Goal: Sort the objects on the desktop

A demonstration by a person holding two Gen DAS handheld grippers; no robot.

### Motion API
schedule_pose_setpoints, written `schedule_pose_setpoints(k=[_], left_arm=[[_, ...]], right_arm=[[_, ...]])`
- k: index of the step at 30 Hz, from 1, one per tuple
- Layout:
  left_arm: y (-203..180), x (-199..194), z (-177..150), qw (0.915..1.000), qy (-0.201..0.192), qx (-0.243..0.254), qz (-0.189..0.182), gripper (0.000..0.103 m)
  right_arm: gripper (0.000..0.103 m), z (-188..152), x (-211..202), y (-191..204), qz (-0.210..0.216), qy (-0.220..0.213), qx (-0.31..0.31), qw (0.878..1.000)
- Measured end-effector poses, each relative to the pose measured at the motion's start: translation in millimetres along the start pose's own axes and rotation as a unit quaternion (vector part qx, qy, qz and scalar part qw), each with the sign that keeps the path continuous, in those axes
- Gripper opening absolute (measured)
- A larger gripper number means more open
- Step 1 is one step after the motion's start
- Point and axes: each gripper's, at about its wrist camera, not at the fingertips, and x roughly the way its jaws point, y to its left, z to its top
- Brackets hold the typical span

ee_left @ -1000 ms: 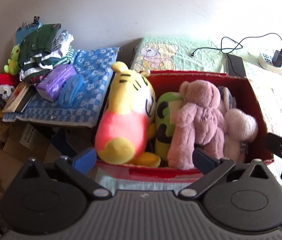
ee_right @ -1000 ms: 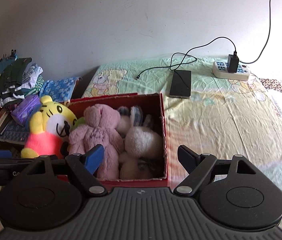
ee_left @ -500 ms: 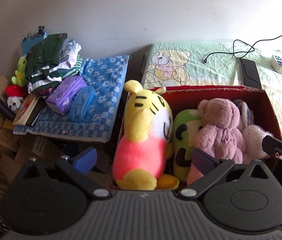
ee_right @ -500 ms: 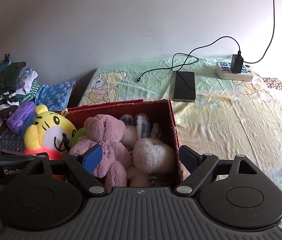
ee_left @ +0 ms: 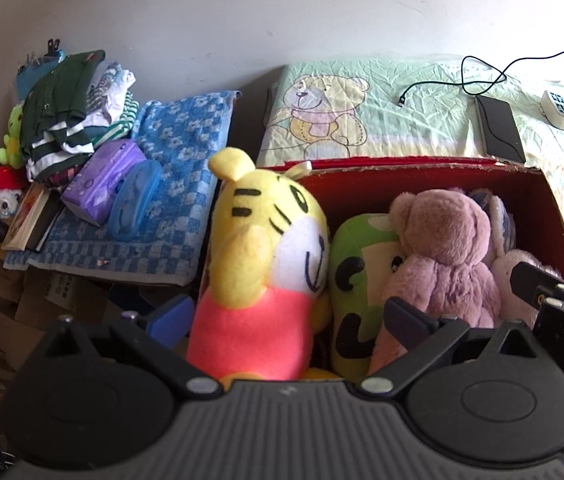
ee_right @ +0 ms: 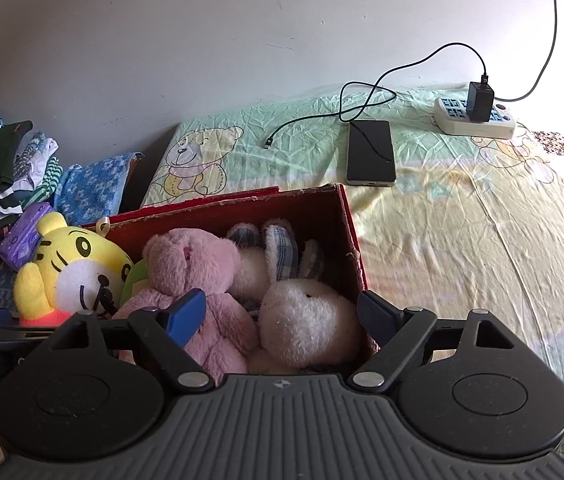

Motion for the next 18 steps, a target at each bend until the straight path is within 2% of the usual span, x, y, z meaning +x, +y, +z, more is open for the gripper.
schedule_pose_setpoints(k=[13,18], left_arm=[[4,12,-9,1.0,0.008,-0.004,-0.004,0.102],[6,10,-13,0.9999,0.008,-0.01,0.002,0.102]], right_arm=[[0.086,5,12,12,-0.029,0.026,-0.029,0.999],[0.088,8,14,14,-0.019,0.034,-0.028,0.999]])
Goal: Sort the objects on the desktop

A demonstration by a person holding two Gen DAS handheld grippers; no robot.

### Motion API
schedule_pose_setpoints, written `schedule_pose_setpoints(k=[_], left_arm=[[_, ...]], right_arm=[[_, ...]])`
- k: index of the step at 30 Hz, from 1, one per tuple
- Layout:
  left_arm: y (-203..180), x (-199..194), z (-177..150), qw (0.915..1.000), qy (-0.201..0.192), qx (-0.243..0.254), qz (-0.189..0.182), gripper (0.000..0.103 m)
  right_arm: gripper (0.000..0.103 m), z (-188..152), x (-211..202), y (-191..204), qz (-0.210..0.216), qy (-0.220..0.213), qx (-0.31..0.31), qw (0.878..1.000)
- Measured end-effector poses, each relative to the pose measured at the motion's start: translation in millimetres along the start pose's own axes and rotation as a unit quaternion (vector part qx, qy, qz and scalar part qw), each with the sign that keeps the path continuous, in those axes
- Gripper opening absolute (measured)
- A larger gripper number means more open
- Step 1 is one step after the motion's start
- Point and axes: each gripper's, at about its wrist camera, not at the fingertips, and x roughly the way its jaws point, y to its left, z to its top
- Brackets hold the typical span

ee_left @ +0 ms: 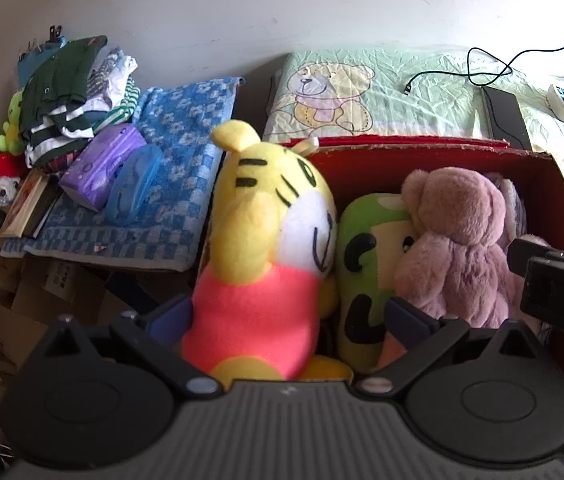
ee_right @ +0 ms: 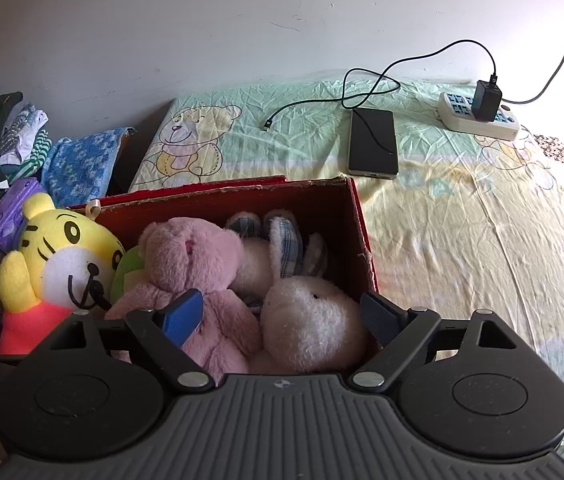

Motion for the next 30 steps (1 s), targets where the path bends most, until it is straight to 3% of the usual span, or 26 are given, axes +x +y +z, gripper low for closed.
schedule_pose_setpoints(k=[8,30], left_arm=[[-10,1,-4,0.9998,0.0,0.01,0.019,0.102],[-5,6,0,0.9999,-0.003,-0.006,0.015,0.102]], right_arm=[[0.088,-1,-3,0,-0.003,-0.008,-0.01,1.0],[0.088,5,6,6,-0.009,-0.008,-0.029,1.0]])
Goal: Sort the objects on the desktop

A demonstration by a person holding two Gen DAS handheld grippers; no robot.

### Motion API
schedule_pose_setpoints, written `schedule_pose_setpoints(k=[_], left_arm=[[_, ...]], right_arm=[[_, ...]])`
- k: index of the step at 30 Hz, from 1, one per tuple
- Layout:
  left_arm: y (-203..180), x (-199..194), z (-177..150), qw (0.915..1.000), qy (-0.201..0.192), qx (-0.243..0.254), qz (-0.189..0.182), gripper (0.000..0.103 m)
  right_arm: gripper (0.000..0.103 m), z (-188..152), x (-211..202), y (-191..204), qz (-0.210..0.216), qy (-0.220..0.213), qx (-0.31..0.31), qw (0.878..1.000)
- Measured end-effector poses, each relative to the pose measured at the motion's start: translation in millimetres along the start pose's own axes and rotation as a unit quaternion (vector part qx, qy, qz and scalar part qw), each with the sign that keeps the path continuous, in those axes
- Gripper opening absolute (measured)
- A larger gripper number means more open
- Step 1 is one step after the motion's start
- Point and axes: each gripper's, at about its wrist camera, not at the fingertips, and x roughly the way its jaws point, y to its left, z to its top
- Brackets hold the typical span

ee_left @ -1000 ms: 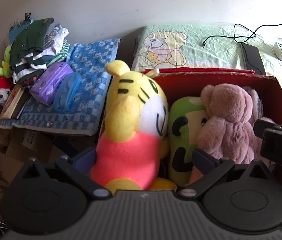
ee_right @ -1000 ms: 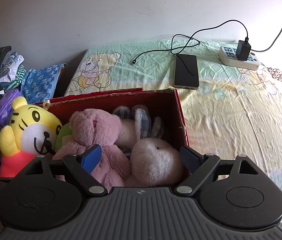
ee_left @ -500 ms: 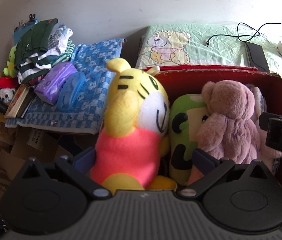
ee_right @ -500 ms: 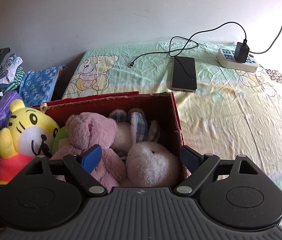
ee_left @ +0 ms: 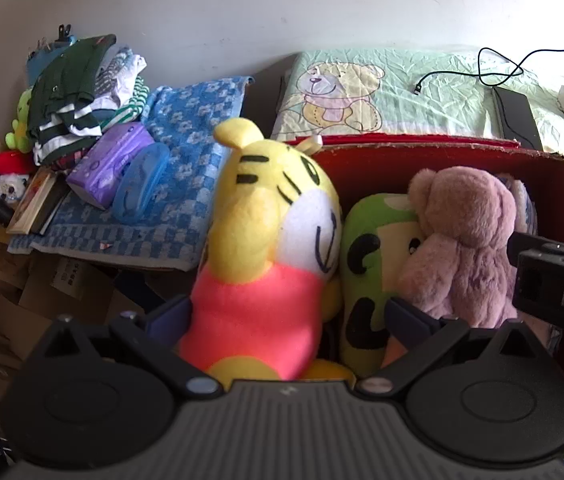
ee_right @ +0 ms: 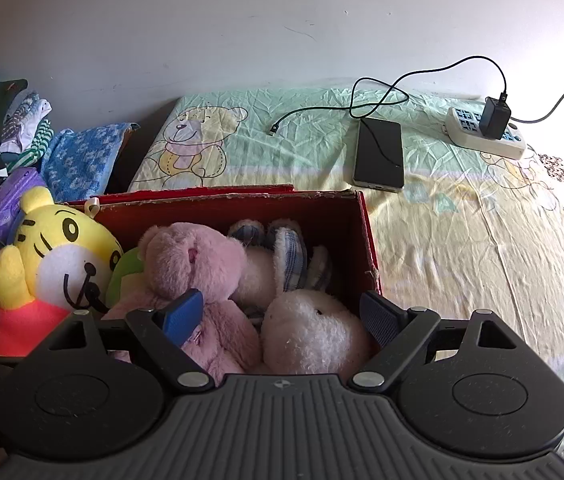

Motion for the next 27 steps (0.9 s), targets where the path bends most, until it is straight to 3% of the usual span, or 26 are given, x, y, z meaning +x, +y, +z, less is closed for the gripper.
schedule_pose_setpoints(k=[11,27], left_arm=[[4.4,-2.1,5.8,0.9997,-0.002,0.009,-0.024,0.102],[4.7,0.2,6.6,0.9997,-0.001,0.003,-0.023,0.102]], right_arm=[[0.088,-0.1,0.2,-1.3,0.003,0.002,0.007,1.0],[0.088,0.4,-1.4,-1.5,0.014,0.0,0.005,1.0]])
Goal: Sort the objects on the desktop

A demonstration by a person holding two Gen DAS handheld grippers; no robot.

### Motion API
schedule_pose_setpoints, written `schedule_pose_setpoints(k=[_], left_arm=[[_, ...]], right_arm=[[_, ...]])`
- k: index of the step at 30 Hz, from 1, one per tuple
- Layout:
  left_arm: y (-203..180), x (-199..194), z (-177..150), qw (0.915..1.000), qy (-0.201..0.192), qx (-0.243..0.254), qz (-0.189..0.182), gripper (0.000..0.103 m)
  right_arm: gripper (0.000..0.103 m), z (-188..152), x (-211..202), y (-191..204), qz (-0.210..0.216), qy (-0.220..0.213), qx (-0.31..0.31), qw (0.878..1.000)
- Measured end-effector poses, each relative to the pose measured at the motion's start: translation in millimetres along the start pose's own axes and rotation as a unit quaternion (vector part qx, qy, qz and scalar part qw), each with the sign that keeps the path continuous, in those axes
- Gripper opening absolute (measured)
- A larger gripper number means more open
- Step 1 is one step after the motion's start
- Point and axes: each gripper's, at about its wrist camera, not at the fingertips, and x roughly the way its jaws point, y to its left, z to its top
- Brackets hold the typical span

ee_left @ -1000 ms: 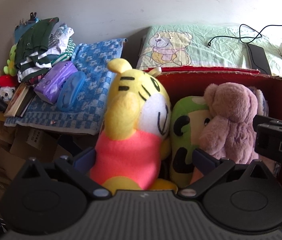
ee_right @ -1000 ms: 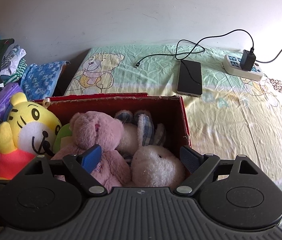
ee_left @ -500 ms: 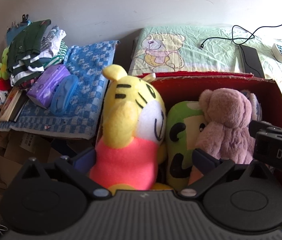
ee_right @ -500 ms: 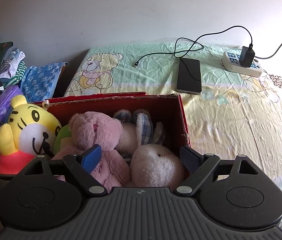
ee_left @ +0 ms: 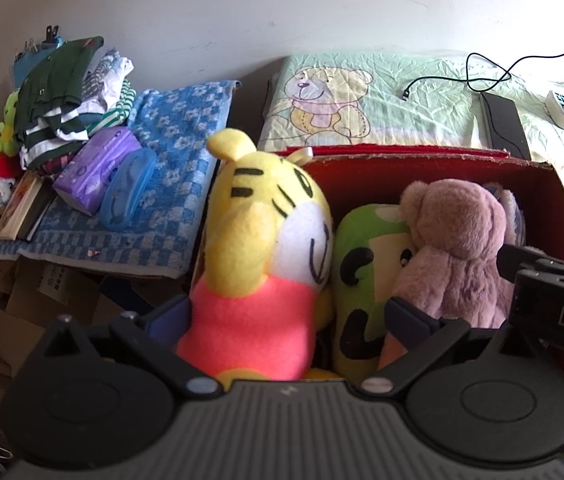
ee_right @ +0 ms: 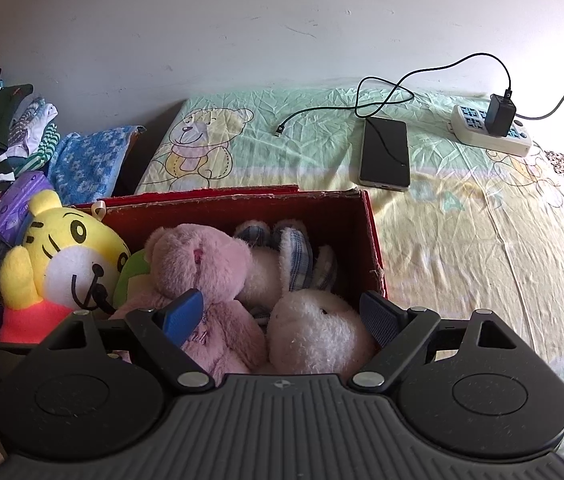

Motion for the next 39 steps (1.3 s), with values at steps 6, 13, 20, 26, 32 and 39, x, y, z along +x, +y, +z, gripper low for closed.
schedule_pose_setpoints(k=[6,13,20,26,32,39], left_arm=[[-2,2,-1,1.0,0.002,0.005,0.006,0.102],[-1,3,-2,1.0,0.001,0.003,0.001,0.102],[-1,4,-3,1.0,0.003,0.007,0.002,0.102],[-1,6,-4,0.9999,0.007,0.01,0.002,0.102],[-2,8,-4,0.9998,0.01,0.014,0.004,0.102],[-4,15,-5,0.9996,0.016,0.02,0.013,0.102]], right_arm=[[0.088,-2,1,1,-0.001,0.006,0.001,1.0],[0.088,-3,-3,1,-0.001,0.003,0.004,1.0],[0.088,-4,-2,1,0.0,0.007,0.01,1.0],[0.088,-6,1,-1,0.006,0.015,0.017,1.0],[0.088,-8,5,-5,0.012,0.027,0.028,0.999],[0.088,-13,12,-9,0.015,0.039,0.042,0.998]])
